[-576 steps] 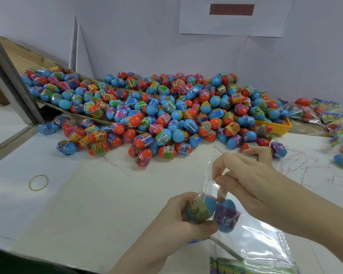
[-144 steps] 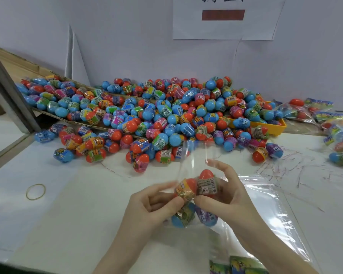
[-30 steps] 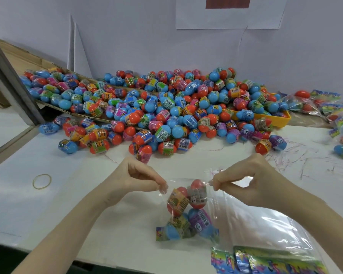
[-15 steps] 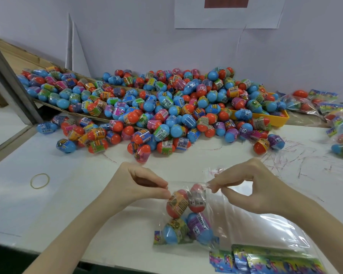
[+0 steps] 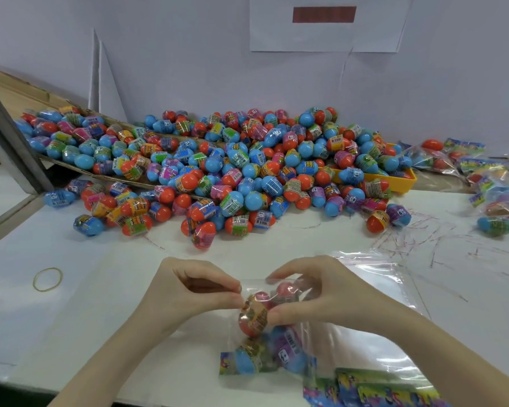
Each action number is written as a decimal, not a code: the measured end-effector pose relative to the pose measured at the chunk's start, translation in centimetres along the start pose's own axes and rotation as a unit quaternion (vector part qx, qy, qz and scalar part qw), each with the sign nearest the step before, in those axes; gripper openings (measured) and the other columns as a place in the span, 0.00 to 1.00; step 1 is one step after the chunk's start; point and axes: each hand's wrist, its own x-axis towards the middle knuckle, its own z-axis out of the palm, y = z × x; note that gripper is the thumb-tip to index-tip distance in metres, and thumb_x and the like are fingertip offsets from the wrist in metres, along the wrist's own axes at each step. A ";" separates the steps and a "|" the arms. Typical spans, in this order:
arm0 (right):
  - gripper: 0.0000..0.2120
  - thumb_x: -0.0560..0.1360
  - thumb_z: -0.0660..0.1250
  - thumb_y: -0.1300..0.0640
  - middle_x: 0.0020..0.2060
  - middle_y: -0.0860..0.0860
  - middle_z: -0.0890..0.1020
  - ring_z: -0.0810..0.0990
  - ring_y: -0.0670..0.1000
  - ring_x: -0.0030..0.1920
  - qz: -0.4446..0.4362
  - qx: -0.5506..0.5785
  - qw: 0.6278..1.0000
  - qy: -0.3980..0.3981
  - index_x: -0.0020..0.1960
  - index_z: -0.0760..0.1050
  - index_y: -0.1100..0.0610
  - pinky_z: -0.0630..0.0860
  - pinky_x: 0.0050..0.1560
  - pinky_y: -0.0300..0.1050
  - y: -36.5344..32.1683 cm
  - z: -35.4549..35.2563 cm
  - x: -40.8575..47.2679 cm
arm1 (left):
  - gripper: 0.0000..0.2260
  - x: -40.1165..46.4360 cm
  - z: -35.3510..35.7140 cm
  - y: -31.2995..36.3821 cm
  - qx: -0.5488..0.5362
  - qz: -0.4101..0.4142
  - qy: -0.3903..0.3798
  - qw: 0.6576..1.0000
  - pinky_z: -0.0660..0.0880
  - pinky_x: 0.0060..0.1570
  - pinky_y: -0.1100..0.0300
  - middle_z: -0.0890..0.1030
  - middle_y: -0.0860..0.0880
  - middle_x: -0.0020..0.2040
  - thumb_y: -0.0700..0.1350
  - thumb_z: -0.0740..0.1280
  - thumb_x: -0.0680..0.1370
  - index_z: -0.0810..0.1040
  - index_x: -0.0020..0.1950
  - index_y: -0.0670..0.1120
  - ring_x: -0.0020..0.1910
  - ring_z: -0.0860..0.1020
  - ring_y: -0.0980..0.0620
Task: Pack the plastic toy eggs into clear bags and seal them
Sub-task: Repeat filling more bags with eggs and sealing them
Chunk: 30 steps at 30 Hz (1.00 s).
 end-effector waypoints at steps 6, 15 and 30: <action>0.12 0.62 0.78 0.58 0.43 0.50 0.85 0.83 0.54 0.45 0.030 0.093 0.994 -0.041 0.45 0.83 0.50 0.80 0.48 0.50 0.3 -0.5 -0.9 | 0.09 -0.3 0.2 -0.2 0.002 -0.003 0.004 1.000 0.77 0.33 0.68 0.84 0.44 0.33 0.37 0.73 0.54 0.85 0.31 0.47 0.32 0.83 0.51; 0.17 0.52 0.77 0.53 0.40 0.54 0.85 0.84 0.53 0.42 -0.019 0.158 0.987 -0.003 0.42 0.83 0.47 0.81 0.46 0.48 -1.2 -1.2 -1.3 | 0.22 -0.2 1.5 1.4 0.018 -0.139 -0.095 0.986 0.77 0.32 0.65 0.84 0.50 0.38 0.64 0.74 0.57 0.84 0.46 0.55 0.32 0.81 0.57; 0.09 0.62 0.73 0.61 0.38 0.53 0.85 0.83 0.50 0.40 -0.028 0.263 0.964 0.034 0.42 0.84 0.54 0.77 0.40 0.37 0.5 -3.3 -4.3 | 0.22 0.6 4.4 2.4 -0.044 -0.074 -0.230 0.969 0.72 0.32 0.70 0.82 0.52 0.31 0.67 0.73 0.59 0.85 0.36 0.50 0.30 0.78 0.59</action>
